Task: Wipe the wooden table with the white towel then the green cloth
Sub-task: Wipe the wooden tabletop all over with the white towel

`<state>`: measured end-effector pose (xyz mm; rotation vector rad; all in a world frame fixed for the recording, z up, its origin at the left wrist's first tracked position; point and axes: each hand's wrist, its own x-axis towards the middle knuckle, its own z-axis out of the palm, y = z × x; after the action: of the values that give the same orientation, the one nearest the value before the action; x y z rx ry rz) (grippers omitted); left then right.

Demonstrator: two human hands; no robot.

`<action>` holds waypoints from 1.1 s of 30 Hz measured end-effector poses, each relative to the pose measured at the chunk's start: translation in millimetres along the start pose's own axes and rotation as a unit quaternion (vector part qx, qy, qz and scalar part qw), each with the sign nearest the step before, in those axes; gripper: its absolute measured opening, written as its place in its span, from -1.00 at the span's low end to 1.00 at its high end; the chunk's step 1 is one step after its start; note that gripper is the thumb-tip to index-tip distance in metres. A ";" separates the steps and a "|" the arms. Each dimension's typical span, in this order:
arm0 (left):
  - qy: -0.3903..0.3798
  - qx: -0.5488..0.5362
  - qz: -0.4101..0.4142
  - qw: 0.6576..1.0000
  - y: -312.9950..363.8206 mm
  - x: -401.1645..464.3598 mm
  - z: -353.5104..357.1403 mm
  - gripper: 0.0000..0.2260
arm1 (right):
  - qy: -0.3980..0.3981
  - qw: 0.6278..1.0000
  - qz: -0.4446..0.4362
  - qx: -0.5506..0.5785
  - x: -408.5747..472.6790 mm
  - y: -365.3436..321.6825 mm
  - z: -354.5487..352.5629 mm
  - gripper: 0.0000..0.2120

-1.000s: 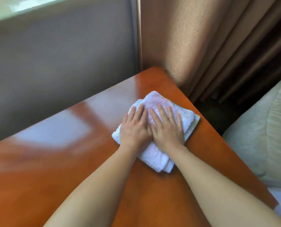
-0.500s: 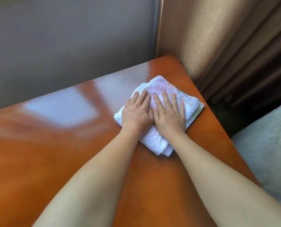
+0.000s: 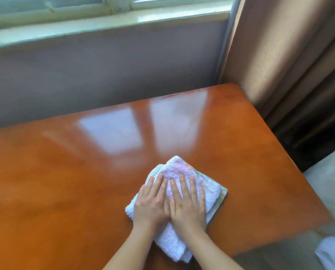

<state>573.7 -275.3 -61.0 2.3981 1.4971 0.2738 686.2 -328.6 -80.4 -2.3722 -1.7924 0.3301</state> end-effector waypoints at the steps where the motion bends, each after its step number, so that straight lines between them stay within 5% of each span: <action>1: -0.006 0.000 -0.005 1.000 -2.5 -6.9 -1.9 -0.57 | -0.006 1.000 0.000 -0.003 -5.6 -4.1 1.0 -0.50; 9: -0.001 0.010 -0.004 1.000 -4.3 23.7 -0.3 -0.56 | -0.021 0.999 -0.032 0.003 28.6 2.3 -6.0 -0.51; 25: 0.031 0.059 -0.149 0.987 -20.8 328.9 -7.9 -0.41 | -0.018 0.991 -0.132 -0.022 366.9 28.5 -42.2 -0.39; 33: -0.029 0.071 -0.185 0.980 2.8 337.5 -6.3 -0.32 | -0.044 0.990 -0.126 -0.049 368.5 46.1 -55.3 -0.37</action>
<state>722.2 27.8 -53.2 2.1469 1.9482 0.0135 840.0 13.7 -69.8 -2.1860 -2.1678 0.3250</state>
